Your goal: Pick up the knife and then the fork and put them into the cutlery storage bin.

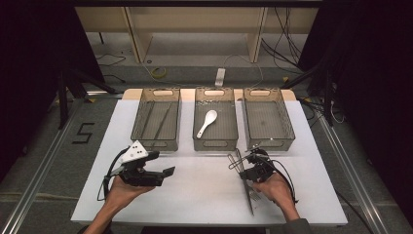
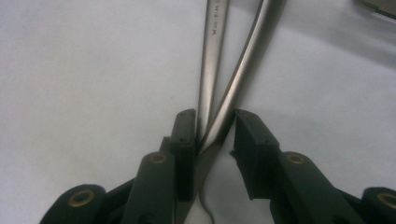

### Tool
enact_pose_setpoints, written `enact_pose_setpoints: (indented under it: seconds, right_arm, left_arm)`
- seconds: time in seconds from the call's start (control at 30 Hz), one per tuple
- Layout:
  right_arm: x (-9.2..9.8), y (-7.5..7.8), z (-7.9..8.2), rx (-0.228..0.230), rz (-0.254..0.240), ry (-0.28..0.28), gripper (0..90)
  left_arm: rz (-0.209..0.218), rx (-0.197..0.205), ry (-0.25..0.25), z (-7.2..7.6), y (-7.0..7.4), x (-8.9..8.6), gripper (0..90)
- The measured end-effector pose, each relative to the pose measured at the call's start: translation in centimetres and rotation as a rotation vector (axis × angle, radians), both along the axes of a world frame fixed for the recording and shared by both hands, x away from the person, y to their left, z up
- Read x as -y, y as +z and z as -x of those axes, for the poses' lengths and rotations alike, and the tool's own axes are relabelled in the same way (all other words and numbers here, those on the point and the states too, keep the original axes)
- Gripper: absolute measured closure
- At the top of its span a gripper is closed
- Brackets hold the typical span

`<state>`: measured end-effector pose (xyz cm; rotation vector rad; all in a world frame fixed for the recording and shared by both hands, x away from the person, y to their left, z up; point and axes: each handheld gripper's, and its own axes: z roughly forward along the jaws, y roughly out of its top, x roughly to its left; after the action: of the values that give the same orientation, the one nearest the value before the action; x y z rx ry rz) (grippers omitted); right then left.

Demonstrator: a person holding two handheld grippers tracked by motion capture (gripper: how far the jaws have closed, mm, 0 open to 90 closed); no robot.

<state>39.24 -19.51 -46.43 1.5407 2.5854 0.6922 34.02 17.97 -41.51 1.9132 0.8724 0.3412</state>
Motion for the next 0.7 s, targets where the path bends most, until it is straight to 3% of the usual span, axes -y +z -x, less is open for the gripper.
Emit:
enact_pose_setpoints:
  seconds: [0.13, 0.17, 0.23, 0.53, 0.7]
  right_arm:
    - [0.4, 0.1, -0.2, -0.024, -0.037, -0.007, 74.0]
    - [0.5, 0.1, -0.2, -0.024, -0.046, -0.006, 79.8]
    - [0.7, 0.3, -0.2, -0.018, -0.04, -0.004, 81.0]
    - [0.0, 0.4, -0.2, -0.014, 0.017, 0.015, 79.4]
    - [-0.7, 0.1, -0.2, -0.006, 0.073, 0.02, 78.4]
  left_arm:
    - [0.0, 0.001, -0.001, 0.0, 0.0, 0.0, 18.7]
    - [0.001, 0.0, 0.0, 0.0, 0.0, 0.0, 18.7]
    - [0.0, 0.001, 0.0, 0.0, 0.0, 0.0, 18.7]
    - [0.0, 0.0, -0.003, 0.0, 0.0, 0.0, 19.0]
    - [0.001, 0.005, -0.005, 0.1, 0.0, 0.0, 19.3]
